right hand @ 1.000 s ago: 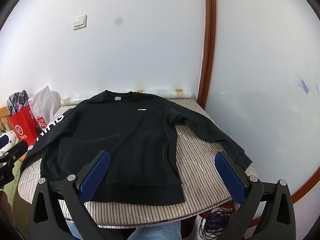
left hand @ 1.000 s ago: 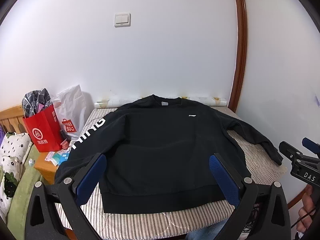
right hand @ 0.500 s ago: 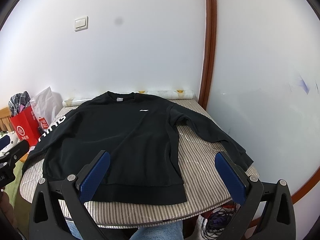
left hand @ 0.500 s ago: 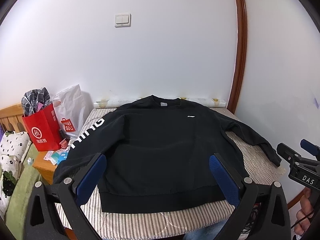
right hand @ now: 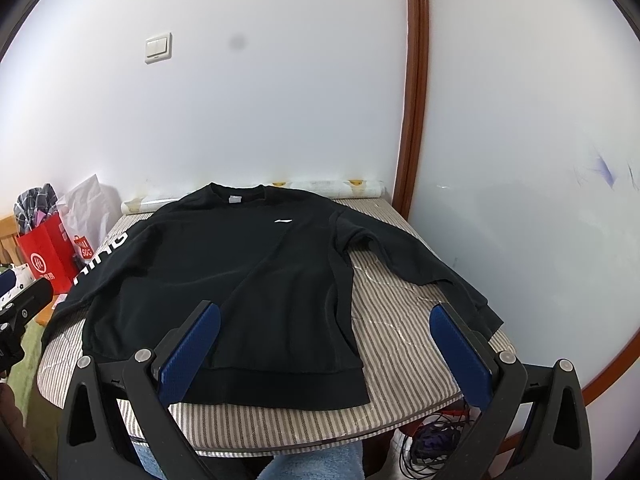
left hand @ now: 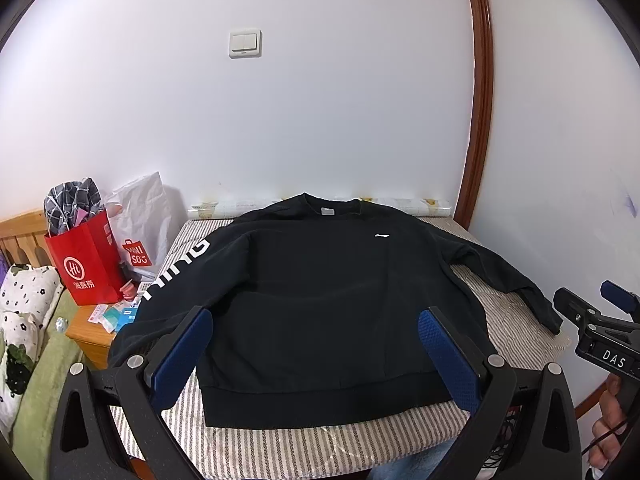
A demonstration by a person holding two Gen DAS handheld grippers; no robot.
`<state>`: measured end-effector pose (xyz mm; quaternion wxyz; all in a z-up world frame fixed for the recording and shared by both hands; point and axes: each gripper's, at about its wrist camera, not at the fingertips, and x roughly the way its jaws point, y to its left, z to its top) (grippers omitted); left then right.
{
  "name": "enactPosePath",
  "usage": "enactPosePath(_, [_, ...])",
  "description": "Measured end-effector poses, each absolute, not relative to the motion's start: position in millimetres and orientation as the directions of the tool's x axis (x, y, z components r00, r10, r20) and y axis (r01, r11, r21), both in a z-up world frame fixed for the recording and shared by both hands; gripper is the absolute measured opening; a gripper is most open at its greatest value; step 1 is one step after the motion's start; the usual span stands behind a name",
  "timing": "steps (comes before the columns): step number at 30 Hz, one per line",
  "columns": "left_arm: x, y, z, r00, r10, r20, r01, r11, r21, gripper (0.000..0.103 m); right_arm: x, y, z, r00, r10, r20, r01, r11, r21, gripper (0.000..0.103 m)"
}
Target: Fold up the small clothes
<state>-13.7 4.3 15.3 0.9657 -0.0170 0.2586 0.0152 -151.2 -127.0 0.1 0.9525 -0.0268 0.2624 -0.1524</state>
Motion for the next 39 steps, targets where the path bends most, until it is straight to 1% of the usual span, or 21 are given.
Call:
enactPosePath(28, [-19, 8, 15, 0.865, 0.016, -0.502, -0.043, 0.998, -0.041, 0.103, -153, -123, 2, 0.813, -0.317, -0.488, 0.281, 0.948, -0.147, 0.103])
enactPosePath(39, [-6, 10, 18, 0.862, 0.001, -0.506, -0.025, 0.999, -0.040, 0.103, -144, -123, 0, 0.809, -0.322, -0.492, 0.284, 0.947, -0.152, 0.103])
